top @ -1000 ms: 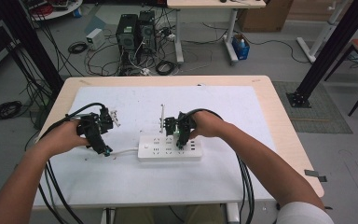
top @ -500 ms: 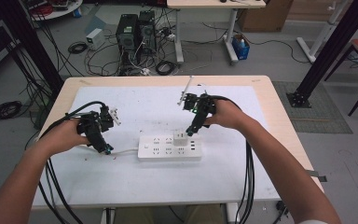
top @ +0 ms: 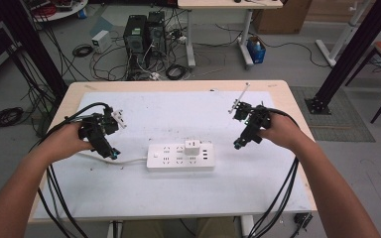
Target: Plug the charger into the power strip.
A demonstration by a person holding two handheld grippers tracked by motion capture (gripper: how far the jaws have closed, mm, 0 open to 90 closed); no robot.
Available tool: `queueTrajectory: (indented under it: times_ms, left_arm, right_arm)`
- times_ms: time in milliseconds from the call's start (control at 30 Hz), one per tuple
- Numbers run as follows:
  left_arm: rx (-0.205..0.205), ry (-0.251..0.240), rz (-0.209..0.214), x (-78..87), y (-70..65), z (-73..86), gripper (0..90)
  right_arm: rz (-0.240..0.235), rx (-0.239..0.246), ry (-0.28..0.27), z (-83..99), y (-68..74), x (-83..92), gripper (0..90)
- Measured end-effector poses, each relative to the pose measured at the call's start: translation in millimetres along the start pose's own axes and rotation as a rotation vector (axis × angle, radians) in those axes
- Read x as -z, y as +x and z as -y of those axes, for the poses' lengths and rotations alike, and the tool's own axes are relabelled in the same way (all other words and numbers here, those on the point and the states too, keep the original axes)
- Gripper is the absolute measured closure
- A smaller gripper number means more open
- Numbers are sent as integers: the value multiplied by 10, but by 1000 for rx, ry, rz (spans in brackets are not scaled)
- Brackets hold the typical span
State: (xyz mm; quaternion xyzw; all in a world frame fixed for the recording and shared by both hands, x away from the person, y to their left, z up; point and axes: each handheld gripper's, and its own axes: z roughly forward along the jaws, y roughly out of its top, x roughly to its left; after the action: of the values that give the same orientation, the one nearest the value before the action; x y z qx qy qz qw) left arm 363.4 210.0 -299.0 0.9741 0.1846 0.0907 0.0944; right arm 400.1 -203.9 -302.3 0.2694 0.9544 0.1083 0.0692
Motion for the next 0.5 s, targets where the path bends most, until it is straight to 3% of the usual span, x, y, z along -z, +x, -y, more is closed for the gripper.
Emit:
queueTrajectory:
  times_ms: [133,267,500]
  left_arm:
    - [-8,-3,0,7,-17,-6,231]
    - [-12,-11,-2,21,-37,-22,231]
    - [-14,-10,-14,64,-52,-45,231]
  right_arm:
    - [2,-7,37,241,-1,22,123]
    - [19,-6,37,431,-11,72,123]
    - [22,-15,39,515,27,122,122]
